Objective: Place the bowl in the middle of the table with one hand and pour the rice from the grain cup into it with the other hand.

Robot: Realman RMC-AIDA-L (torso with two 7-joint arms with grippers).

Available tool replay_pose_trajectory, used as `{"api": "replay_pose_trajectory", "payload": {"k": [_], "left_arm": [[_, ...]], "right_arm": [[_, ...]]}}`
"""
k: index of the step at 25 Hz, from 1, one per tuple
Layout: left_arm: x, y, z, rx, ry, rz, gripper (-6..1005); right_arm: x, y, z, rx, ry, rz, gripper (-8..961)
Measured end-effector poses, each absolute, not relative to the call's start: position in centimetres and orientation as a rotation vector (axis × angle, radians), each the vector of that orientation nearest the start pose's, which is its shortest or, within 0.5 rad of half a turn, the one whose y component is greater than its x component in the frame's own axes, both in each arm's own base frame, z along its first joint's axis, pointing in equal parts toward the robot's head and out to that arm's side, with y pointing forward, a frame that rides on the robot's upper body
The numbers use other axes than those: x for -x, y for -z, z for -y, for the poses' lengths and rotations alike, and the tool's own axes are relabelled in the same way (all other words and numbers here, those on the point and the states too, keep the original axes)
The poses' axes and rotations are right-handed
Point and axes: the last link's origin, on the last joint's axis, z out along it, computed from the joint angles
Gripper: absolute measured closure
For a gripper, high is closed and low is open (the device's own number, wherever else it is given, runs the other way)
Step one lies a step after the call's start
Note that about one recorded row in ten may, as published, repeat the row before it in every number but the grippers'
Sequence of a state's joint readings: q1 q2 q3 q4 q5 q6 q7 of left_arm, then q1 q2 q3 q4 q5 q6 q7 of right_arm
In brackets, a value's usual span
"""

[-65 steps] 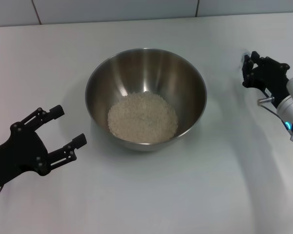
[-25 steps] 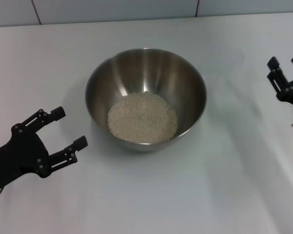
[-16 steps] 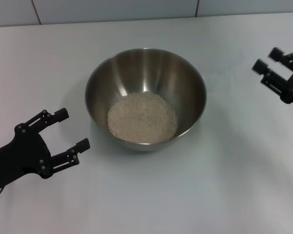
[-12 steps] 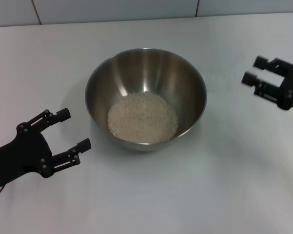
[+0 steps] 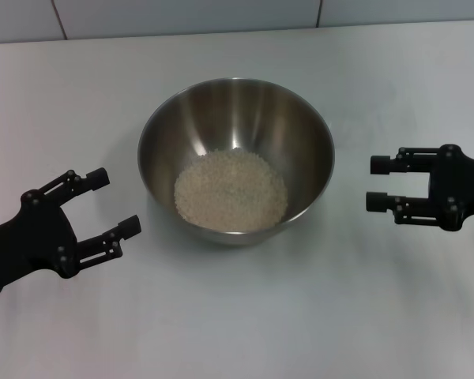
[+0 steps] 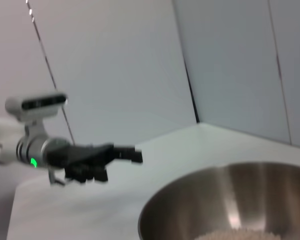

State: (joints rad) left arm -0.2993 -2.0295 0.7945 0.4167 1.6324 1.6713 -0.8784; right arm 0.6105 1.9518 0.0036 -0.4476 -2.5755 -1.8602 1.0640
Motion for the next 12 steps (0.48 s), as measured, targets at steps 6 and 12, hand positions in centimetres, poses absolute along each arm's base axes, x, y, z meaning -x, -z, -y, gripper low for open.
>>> {"api": "replay_pose_trajectory", "payload": {"k": [6, 12], "left_arm": [[30.78, -0.28, -25.67, 2.534, 0.956, 0.394, 140], [30.75, -0.3, -25.73, 2.55, 0.943, 0.388, 139]], "right_arm": [[-29.68, -3.85, -29.86, 2.803, -0.759, -0.47, 332], [-29.4, -3.11, -29.87, 2.801, -0.744, -0.459, 332]]}}
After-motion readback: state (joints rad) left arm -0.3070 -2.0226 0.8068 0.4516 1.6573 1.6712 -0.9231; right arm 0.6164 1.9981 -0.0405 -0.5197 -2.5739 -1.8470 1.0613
